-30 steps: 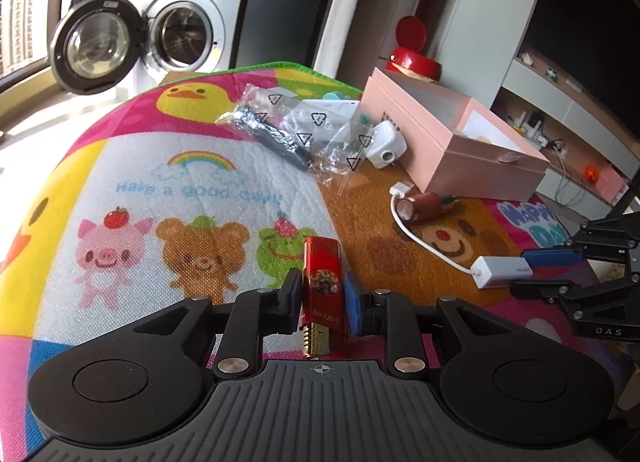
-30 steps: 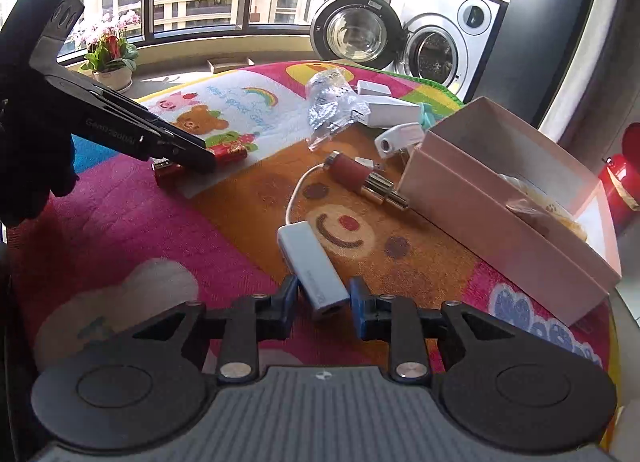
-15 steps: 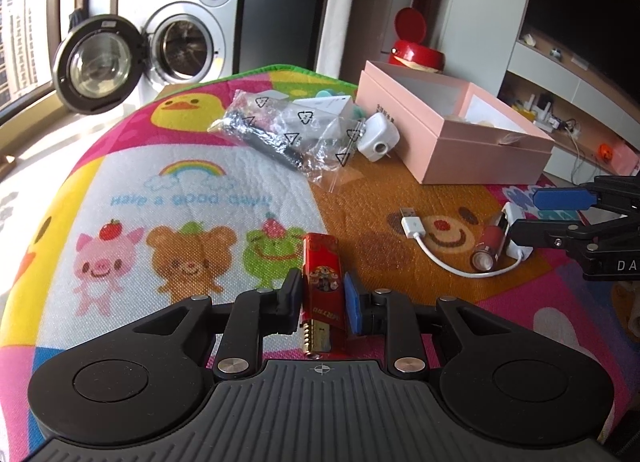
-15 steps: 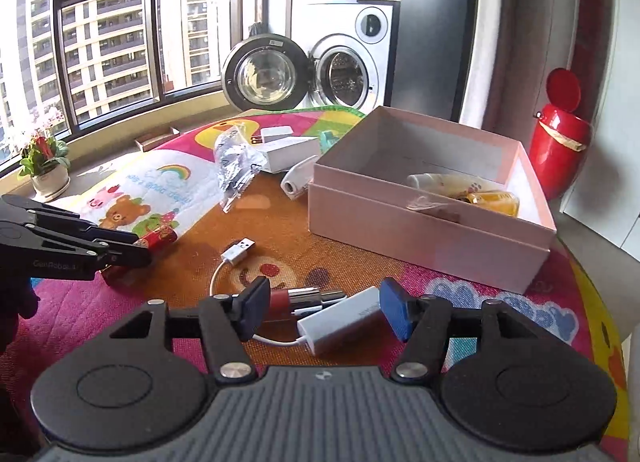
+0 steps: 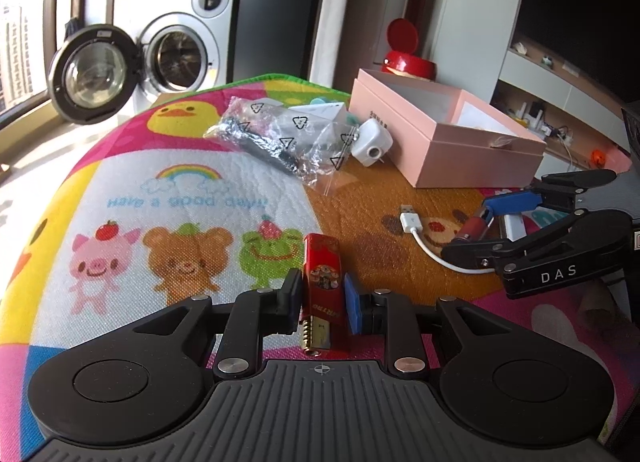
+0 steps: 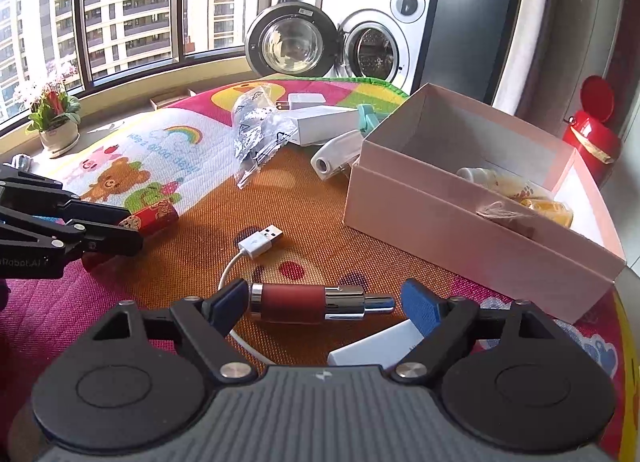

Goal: Organize rigid objects
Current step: 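Grasp the red-and-silver lipstick tube with the right gripper, then carry the lighter and lipstick over the pink box and release both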

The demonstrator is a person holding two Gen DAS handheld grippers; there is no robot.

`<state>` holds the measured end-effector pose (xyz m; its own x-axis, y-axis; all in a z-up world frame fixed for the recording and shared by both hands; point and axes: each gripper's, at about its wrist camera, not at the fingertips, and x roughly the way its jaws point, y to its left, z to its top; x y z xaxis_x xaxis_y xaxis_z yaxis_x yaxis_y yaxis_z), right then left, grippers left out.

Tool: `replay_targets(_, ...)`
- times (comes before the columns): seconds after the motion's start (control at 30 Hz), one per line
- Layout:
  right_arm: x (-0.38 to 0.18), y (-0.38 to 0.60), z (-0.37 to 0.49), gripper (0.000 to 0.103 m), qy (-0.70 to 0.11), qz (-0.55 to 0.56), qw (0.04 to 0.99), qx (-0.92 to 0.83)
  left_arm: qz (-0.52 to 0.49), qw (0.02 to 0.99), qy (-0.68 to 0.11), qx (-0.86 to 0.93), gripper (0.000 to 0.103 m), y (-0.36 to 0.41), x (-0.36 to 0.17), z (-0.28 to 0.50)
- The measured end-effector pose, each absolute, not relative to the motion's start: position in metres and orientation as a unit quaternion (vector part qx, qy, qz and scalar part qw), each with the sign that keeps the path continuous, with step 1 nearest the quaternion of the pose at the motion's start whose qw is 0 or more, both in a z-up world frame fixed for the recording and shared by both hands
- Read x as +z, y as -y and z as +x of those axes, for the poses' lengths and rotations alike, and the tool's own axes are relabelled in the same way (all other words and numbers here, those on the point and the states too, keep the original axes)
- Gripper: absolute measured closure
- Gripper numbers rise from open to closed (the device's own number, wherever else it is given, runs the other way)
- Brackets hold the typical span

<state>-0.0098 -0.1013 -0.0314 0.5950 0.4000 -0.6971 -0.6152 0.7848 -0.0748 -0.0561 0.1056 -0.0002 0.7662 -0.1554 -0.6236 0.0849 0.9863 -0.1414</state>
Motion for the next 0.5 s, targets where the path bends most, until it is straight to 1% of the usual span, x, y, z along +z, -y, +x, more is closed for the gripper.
replay_targets(0.07,-0.031,0.101,-0.007,0.02,-0.353,-0.145,0.879,0.288,-0.045,0.939,-0.335,-0.064,0.076,-0.104,0.0,-0.056)
replay_targets(0.1,-0.03,0.102,-0.007,0.025,-0.354,-0.141,0.879,0.287,-0.041,0.939,-0.335,-0.064,0.076,-0.103,0.0,-0.056)
replay_targets(0.23,-0.022,0.104,-0.019,0.025,-0.332,-0.147,0.889,0.278,-0.029,0.938,-0.337,-0.071,0.077,-0.1,0.002,-0.057)
replay_targets(0.4,0.007,0.117,-0.054,0.025,-0.285,-0.168,0.898,0.289,-0.003,0.933,-0.341,-0.115,0.077,-0.087,0.007,-0.067)
replay_targets(0.5,0.027,0.132,-0.072,0.025,-0.255,-0.175,0.909,0.28,0.007,0.933,-0.327,-0.15,0.077,-0.077,0.021,-0.077)
